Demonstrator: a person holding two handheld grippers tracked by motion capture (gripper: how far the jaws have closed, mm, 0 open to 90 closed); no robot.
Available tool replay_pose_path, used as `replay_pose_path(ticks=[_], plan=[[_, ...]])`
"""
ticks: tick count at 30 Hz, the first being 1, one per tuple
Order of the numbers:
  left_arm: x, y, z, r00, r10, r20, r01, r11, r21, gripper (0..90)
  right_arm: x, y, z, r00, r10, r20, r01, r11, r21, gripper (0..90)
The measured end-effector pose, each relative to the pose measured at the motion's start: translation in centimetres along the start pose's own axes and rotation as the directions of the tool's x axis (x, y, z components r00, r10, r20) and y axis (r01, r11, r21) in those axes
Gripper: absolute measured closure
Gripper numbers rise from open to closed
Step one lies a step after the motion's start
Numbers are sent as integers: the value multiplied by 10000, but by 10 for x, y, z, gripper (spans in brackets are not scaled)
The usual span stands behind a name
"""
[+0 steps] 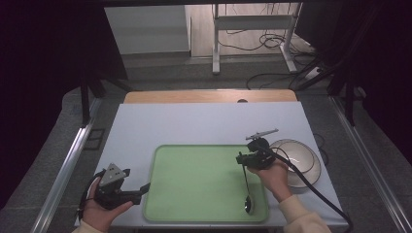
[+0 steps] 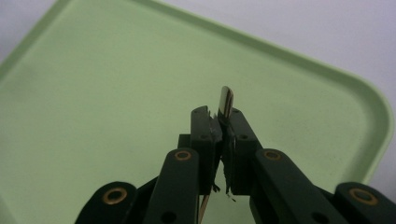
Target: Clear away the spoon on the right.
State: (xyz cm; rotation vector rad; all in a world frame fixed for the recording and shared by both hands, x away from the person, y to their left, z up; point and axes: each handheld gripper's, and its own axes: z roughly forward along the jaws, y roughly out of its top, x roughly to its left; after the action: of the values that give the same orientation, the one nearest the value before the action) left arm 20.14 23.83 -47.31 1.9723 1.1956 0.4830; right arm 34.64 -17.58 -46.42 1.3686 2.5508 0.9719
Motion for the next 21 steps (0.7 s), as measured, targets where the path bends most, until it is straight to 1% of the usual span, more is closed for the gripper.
replay_pose_path(ticks=[1,2,6,7,9,11,13,14,16,18,20,21], plan=[[0,0,0,10000,0,0,0,10000,0,142,0,0,0,10000,0,0,0,10000,0,831],[0,0,0,10000,12,4,-12,10000,-7,141,0,-1,3,9999,-60,129,59,10000,62,825],[0,0,0,10000,-8,18,8,10000,-13,141,0,-2,7,9995,-134,287,130,9998,142,813],[1,0,0,10000,-12,13,12,10000,-9,141,0,-3,10,9989,-201,427,192,9996,204,803],[1,0,0,10000,-3,8,3,10000,-11,142,0,-4,11,9986,-252,469,241,9994,237,797],[1,0,-1,10000,8,2,-8,10000,-15,142,0,-4,13,9983,-304,503,290,9992,289,785],[2,0,-1,10000,-15,2,15,10000,-15,142,0,-5,14,9974,-382,610,364,9989,301,753],[2,0,-1,10000,-15,2,15,10000,-15,142,0,-5,15,9969,-438,656,418,9986,312,710],[2,0,-1,10000,-22,8,22,10000,-33,142,0,-5,16,9957,-535,752,508,9980,384,558],[2,0,-2,10000,-24,11,24,10000,-50,142,1,-6,16,9937,-637,923,609,9976,334,426],[2,0,-2,10000,-16,20,16,10000,-59,142,1,-5,15,9917,-797,1006,785,9968,160,349],[2,0,-2,10000,-8,19,8,10000,-57,142,1,-5,14,9908,-862,1040,862,9963,42,329]])
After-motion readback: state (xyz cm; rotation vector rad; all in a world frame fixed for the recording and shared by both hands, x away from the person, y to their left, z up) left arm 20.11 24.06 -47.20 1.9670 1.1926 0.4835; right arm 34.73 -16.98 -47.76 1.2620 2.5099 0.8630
